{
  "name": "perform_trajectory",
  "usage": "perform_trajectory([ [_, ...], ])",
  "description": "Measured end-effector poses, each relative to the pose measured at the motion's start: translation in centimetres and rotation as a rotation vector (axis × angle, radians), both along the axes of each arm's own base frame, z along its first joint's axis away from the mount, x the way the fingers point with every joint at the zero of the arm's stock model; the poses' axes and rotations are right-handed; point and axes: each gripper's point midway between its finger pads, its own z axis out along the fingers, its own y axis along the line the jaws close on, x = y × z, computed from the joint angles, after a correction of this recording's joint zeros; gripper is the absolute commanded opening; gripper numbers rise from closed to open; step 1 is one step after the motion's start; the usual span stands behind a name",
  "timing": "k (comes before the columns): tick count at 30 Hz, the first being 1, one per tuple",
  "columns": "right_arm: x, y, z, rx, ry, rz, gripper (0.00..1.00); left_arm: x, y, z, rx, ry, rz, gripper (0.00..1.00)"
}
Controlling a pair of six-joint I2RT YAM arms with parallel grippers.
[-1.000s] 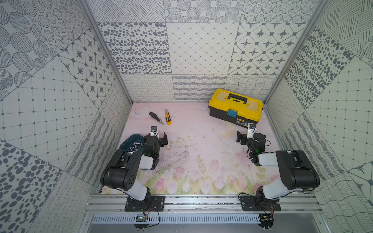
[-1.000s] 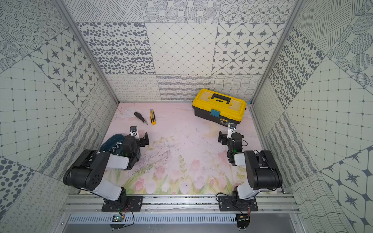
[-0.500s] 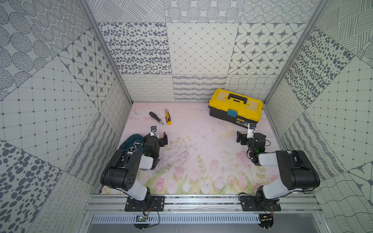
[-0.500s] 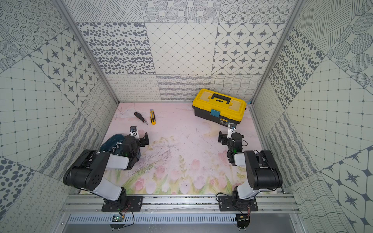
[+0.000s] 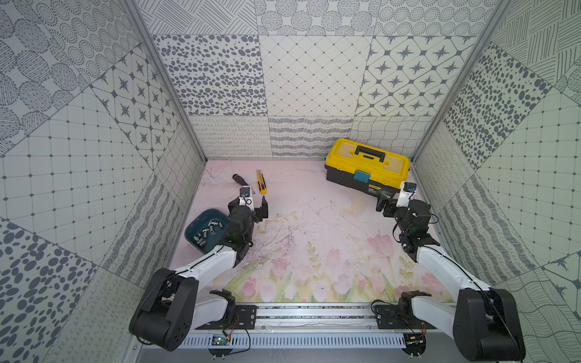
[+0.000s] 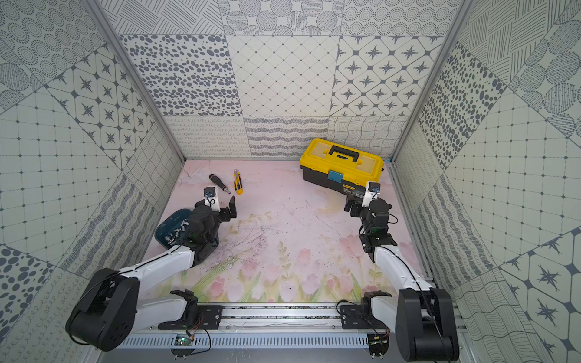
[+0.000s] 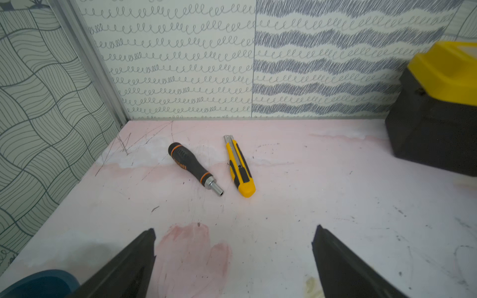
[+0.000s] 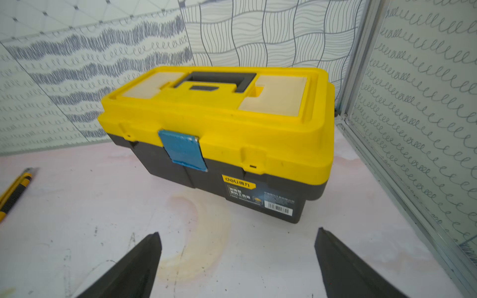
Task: Take out the socket from the storage box
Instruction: Move the storage box to the center of the board.
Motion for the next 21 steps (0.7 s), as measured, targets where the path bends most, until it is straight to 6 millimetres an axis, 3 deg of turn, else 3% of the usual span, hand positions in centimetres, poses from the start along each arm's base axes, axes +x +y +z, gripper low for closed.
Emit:
perform_trajectory([
  [5,-1.1,2.3,6.0,0.187,-0.056,0.1,0.99,-0.6,-0.4,5.9,-0.162,-0.001,0.017,0.99],
  [8,-1.9,4.3,6.9,0.329,-0.05,0.188,0.99,-1.6,-0.4,7.7,-0.266,0.049,0.038,0.99],
  [10,-2.1,6.1,6.5,0.417,-0.008,0.243,0.99,-2.3,-0.3,7.9,-0.319,0.101,0.047,0.99],
  [15,-2.6,13.2,4.9,0.51,0.161,0.401,0.99,-4.3,0.4,5.8,-0.415,0.282,0.087,0.99],
  [21,-3.3,21.3,3.8,0.557,0.303,0.573,0.95,-6.5,2.3,-0.8,-0.478,0.579,0.209,0.99],
])
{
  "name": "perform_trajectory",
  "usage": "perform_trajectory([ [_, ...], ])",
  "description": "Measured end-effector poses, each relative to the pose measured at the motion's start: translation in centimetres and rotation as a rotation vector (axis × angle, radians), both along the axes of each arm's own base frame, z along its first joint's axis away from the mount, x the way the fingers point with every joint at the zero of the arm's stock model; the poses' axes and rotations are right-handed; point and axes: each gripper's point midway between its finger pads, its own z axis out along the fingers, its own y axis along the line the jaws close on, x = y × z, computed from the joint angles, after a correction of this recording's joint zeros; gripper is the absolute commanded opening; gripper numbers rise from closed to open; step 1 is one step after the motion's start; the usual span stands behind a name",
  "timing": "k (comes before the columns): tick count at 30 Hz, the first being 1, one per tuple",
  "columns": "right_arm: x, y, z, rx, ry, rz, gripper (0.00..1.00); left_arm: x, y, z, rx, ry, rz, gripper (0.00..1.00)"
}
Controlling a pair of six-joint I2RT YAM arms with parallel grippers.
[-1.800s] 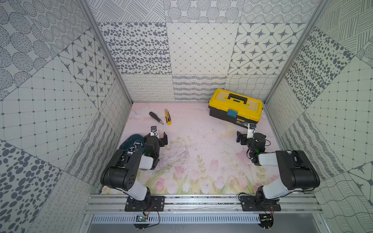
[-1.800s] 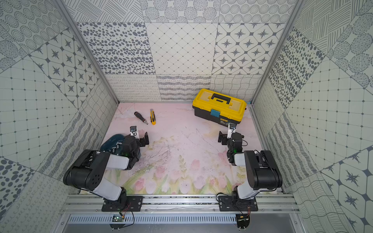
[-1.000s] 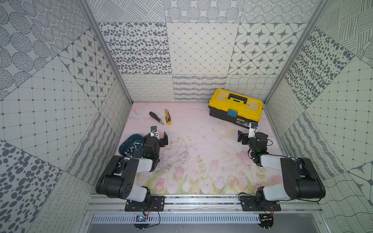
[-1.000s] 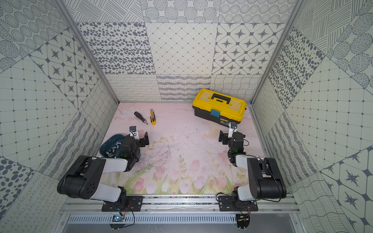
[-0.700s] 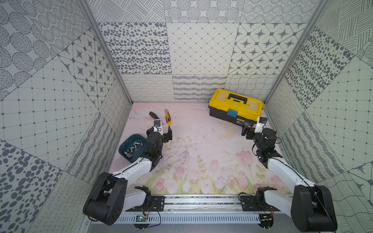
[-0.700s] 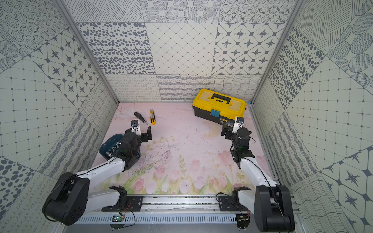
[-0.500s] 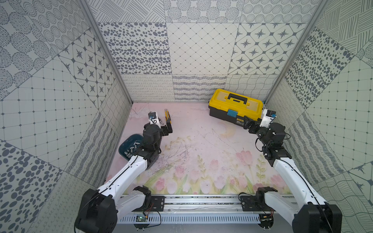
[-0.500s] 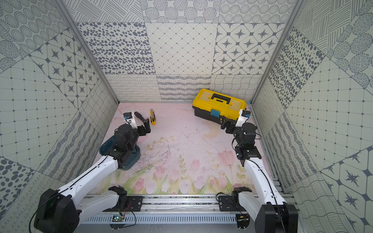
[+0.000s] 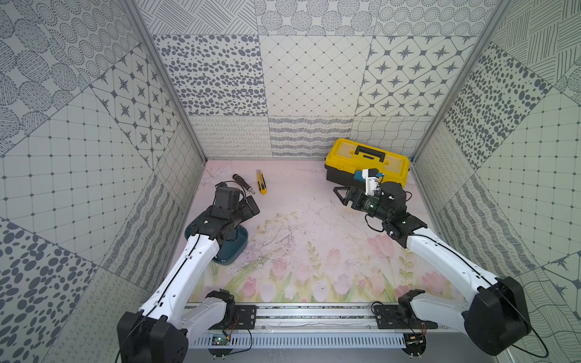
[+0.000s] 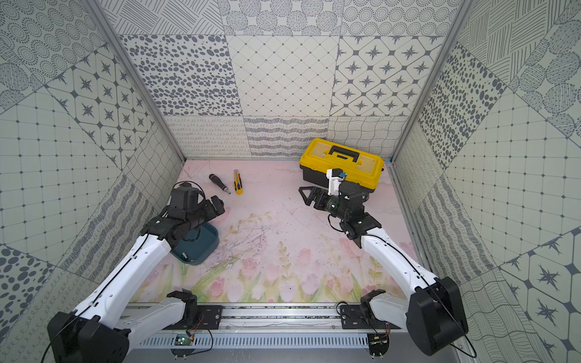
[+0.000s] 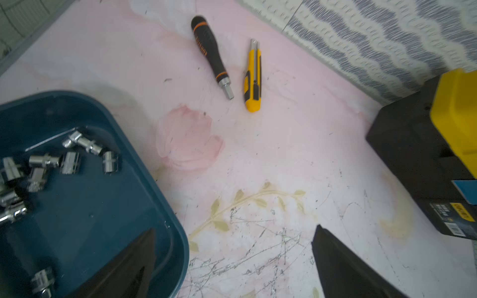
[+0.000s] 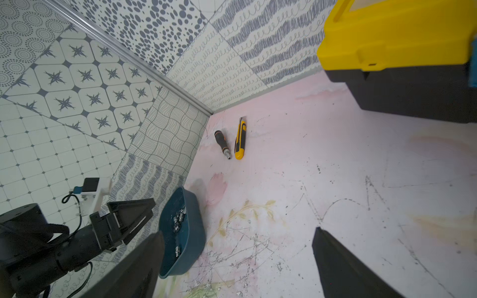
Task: Take out the socket from the storage box
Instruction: Move the storage box to the center of the board.
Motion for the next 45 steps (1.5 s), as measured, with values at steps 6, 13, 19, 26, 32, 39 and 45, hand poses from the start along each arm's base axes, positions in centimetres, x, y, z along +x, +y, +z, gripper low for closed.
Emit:
perform_trajectory([
  [6,-1.4,6.0,-3.8,-0.058,0.103,0.14,0.95,-1.2,0.9,-5.6,-0.046,0.275,0.063,0.95],
  [13,-1.3,7.6,-5.5,-0.11,0.13,0.175,0.96,-1.5,1.9,-9.0,-0.053,0.453,0.126,0.93],
  [19,-0.7,6.1,-6.5,-0.189,0.134,0.102,0.96,-0.9,2.2,-10.4,-0.039,0.515,0.152,0.75],
  [26,-0.6,4.7,-6.1,-0.259,0.121,0.053,0.96,0.0,1.7,-12.0,-0.06,0.547,0.141,0.54],
  [32,-1.2,3.5,-3.7,-0.265,0.034,0.029,0.98,0.2,1.2,-13.0,-0.07,0.567,0.13,0.37],
  [39,-1.0,2.5,-3.2,-0.296,0.004,0.007,0.97,-0.3,-0.4,-13.8,-0.057,0.582,0.088,0.28],
  [45,-0.8,1.6,-4.3,-0.318,0.027,-0.005,0.97,-1.3,-2.2,-14.3,-0.052,0.592,0.048,0.26],
])
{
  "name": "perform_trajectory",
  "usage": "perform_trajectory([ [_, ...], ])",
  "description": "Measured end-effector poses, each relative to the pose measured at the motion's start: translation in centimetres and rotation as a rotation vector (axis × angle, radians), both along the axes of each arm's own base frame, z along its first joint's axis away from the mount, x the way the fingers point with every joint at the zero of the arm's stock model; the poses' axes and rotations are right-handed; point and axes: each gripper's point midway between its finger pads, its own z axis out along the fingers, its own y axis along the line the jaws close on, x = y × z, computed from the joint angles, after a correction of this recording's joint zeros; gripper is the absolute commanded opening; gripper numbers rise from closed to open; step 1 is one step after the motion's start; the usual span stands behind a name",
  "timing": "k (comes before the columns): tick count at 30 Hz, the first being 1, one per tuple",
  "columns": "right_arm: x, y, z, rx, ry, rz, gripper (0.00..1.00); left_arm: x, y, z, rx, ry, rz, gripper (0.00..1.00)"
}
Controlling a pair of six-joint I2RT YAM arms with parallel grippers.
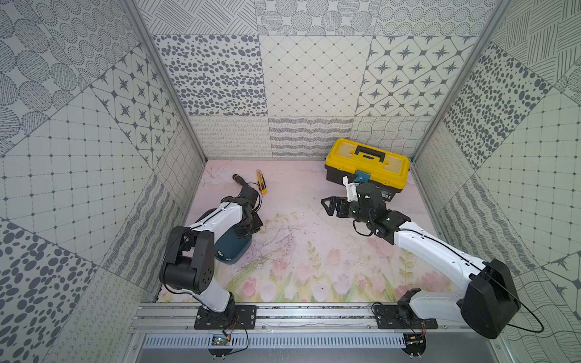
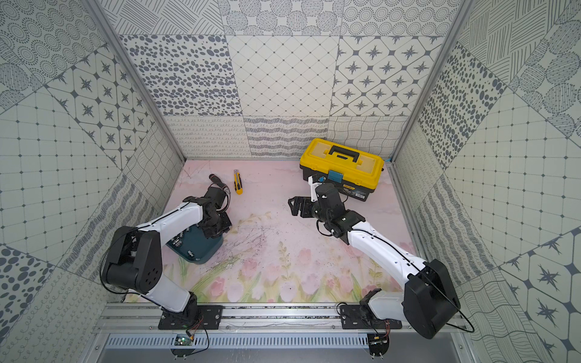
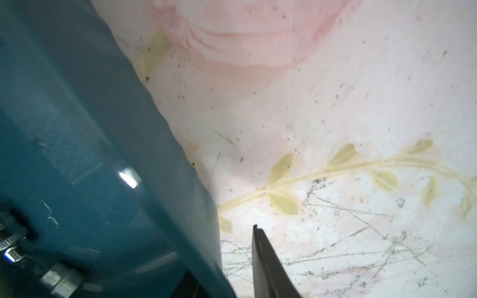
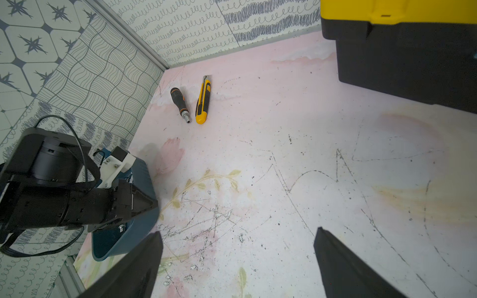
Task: Take out the socket from the storage box
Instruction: Move the storage box to the center of the board.
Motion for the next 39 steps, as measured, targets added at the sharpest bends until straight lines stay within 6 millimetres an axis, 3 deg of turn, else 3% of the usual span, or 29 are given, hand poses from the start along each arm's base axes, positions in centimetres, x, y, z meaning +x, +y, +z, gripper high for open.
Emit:
perform_trajectory([
  [9,0.2,-1.9,-0.7,-0.003,0.017,-0.041,0.97,-1.6,-3.9,-0.1,-0.027,-0.007,-0.085,0.23],
  [14,0.4,-2.9,-1.4,0.003,0.041,-0.063,0.96,-2.4,-7.0,0.0,-0.04,-0.012,-0.16,0.21],
  [29,0.6,-4.1,-1.9,0.056,0.088,-0.074,0.95,-4.4,-17.5,-0.1,0.019,0.016,-0.424,0.03],
  [39,0.7,-5.1,-1.5,0.078,0.091,-0.09,0.94,-5.5,-22.7,0.7,0.022,0.062,-0.541,0.0],
])
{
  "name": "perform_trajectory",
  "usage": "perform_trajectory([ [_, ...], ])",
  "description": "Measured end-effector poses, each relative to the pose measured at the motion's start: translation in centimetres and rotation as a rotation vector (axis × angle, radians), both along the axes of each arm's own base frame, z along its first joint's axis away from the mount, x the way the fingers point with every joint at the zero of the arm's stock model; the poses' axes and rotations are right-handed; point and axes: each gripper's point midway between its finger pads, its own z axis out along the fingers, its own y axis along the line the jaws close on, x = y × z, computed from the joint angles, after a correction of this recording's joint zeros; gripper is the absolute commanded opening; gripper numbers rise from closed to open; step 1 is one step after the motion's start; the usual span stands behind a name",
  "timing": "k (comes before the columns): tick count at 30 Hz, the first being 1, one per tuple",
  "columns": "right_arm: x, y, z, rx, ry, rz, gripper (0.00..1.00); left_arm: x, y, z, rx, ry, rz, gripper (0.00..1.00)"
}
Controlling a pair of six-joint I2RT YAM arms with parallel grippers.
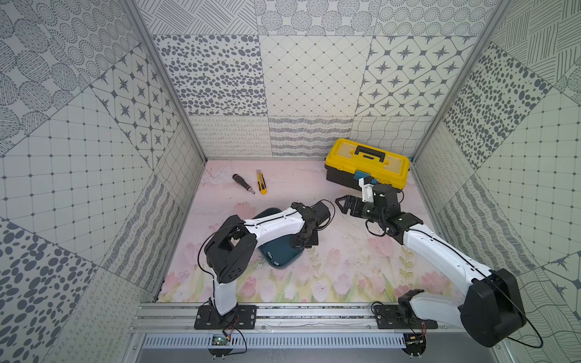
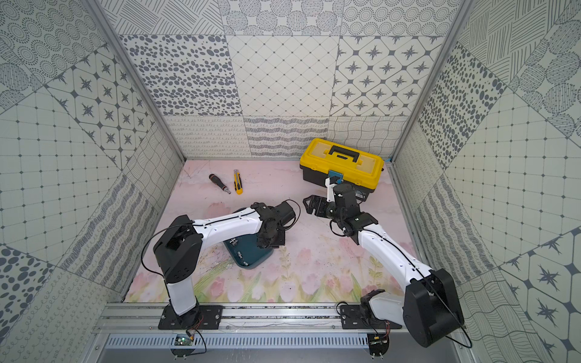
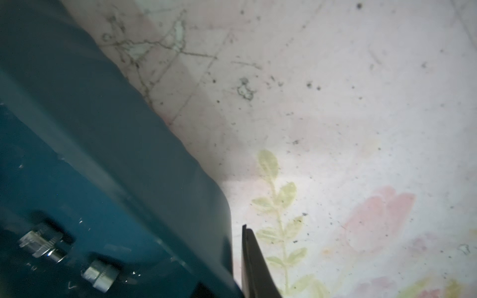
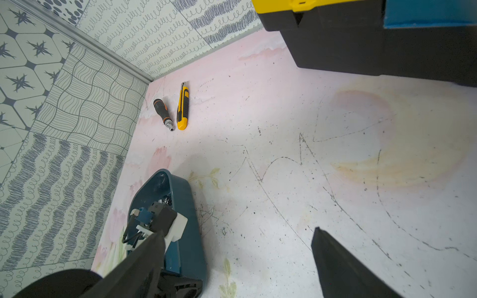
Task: Take out the socket from the storage box
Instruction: Move the storage box to the center of the board.
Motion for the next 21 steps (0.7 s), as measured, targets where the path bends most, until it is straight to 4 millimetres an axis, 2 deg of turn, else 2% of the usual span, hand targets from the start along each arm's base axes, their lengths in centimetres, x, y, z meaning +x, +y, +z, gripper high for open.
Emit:
perform_trajectory([
  [10,0.2,-0.6,0.0,0.008,0.007,-0.01,0.94,-2.2,-4.5,2.0,-0.039,0.082,-0.127,0.0],
  [16,0.1,-0.9,-0.3,0.011,0.02,-0.015,0.94,-3.2,-6.1,3.0,-0.027,0.126,-0.202,0.0],
  [21,0.3,-1.3,-0.3,0.014,0.022,-0.027,0.94,-4.1,-6.5,3.3,-0.007,0.156,-0.253,0.0],
])
